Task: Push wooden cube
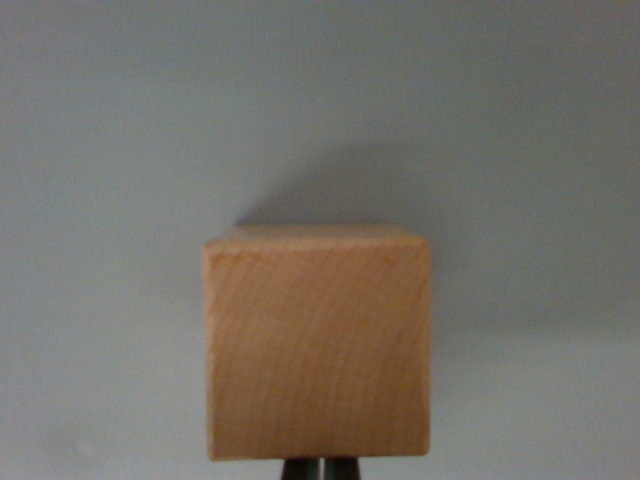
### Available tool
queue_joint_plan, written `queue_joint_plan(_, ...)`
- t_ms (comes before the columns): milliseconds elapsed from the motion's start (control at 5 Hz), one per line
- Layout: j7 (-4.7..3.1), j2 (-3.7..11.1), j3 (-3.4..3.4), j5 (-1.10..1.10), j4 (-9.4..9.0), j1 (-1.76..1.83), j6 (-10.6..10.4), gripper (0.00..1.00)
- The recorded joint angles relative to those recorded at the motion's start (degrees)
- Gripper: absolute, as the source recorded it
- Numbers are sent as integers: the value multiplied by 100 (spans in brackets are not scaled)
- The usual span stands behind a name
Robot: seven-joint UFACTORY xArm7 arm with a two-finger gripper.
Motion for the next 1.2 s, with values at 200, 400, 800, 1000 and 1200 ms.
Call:
queue_joint_plan(200, 0, 0, 0, 0, 0, 0, 0, 100)
queue_joint_plan(400, -1, 165, 5, 11, 255, 4, 90, 100)
queue_joint_plan(800, -2, 318, 10, 20, 492, 8, 174, 100)
queue_joint_plan(1000, -2, 318, 10, 20, 492, 8, 174, 100)
queue_joint_plan(1200, -3, 450, 15, 29, 695, 11, 246, 100)
